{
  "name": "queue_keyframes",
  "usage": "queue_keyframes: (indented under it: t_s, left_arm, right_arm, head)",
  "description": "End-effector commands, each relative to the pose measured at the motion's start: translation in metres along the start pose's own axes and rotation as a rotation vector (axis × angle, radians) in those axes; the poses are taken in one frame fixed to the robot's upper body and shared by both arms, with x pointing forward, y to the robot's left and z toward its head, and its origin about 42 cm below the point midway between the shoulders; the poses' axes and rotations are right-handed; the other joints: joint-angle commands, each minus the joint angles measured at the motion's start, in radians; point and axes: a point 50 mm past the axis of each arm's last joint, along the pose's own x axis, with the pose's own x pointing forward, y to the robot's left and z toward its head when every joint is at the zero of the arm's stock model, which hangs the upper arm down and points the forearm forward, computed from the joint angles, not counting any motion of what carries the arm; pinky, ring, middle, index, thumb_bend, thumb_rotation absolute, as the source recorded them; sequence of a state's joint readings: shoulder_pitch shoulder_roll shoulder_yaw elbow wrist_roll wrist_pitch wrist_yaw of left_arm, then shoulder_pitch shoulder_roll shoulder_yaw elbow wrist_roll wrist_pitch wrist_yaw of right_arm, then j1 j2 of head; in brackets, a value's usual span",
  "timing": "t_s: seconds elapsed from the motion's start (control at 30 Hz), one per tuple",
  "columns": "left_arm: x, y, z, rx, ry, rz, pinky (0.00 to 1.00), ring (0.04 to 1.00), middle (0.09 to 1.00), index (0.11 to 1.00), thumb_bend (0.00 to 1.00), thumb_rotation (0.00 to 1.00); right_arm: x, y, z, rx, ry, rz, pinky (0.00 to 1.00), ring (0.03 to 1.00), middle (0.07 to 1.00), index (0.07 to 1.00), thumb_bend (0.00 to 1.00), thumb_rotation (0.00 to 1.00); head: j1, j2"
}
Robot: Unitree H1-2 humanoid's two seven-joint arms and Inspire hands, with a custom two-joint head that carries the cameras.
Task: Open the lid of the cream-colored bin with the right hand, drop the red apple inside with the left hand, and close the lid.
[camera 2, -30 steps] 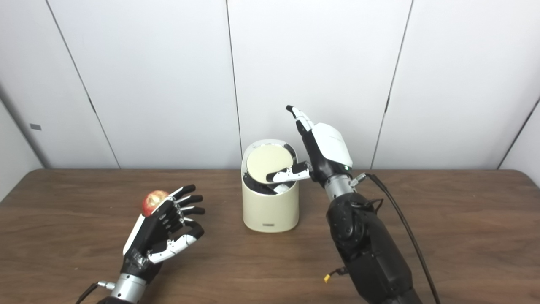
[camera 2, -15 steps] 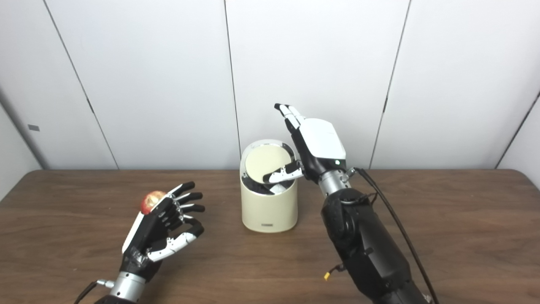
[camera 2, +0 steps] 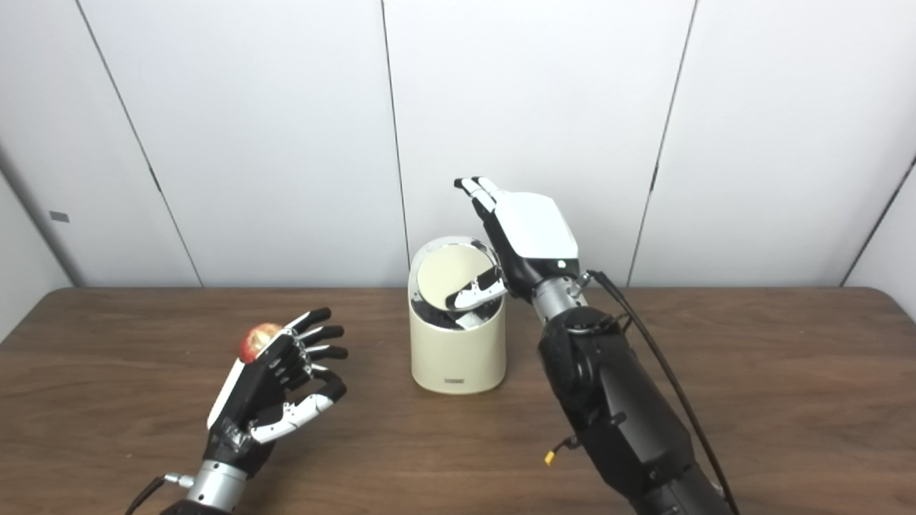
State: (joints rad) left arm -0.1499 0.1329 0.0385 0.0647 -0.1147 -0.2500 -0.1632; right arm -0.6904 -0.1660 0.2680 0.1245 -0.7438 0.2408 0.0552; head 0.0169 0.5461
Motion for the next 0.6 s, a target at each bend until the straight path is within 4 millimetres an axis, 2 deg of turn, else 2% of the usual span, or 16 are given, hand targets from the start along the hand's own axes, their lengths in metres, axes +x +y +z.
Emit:
queue_keyframes:
  t_s: [0.0, 0.07, 0.17, 0.27, 0.47, 0.57]
  left_arm:
    - [0.009, 0.002, 0.012, 0.011, -0.058, -0.006, 0.54, 0.704, 0.792, 0.871, 0.69, 0.17]
    - [0.009, 0.002, 0.012, 0.010, -0.059, -0.007, 0.54, 0.703, 0.790, 0.871, 0.69, 0.17]
    - [0.009, 0.002, 0.011, 0.010, -0.060, -0.009, 0.55, 0.705, 0.792, 0.873, 0.69, 0.17]
    - [0.008, 0.002, 0.012, 0.011, -0.057, -0.008, 0.55, 0.704, 0.793, 0.872, 0.69, 0.17]
    - [0.008, 0.005, 0.011, 0.019, -0.057, -0.010, 0.55, 0.704, 0.793, 0.868, 0.70, 0.18]
    - [0.008, 0.007, 0.011, 0.015, -0.055, -0.013, 0.56, 0.709, 0.797, 0.864, 0.69, 0.17]
  right_arm:
    - [0.002, -0.022, 0.011, 0.160, -0.044, -0.066, 0.74, 0.877, 0.911, 0.892, 0.90, 0.24]
    - [-0.003, -0.031, 0.011, 0.284, -0.045, -0.095, 0.75, 0.887, 0.916, 0.894, 0.88, 0.24]
    - [-0.013, -0.041, 0.006, 0.393, -0.064, -0.147, 0.69, 0.836, 0.886, 0.878, 0.87, 0.27]
    - [-0.028, -0.040, -0.005, 0.461, -0.068, -0.194, 0.64, 0.796, 0.848, 0.855, 0.83, 0.26]
    - [-0.069, -0.013, -0.044, 0.558, -0.001, -0.235, 0.60, 0.765, 0.828, 0.840, 0.82, 0.23]
    - [-0.094, 0.006, -0.065, 0.618, 0.039, -0.249, 0.65, 0.781, 0.835, 0.850, 0.81, 0.23]
  head:
    - [0.001, 0.000]
    - [0.001, 0.000]
    - [0.001, 0.000]
    - [-0.005, 0.002]
    - [-0.034, 0.000]
    - [-0.043, -0.002]
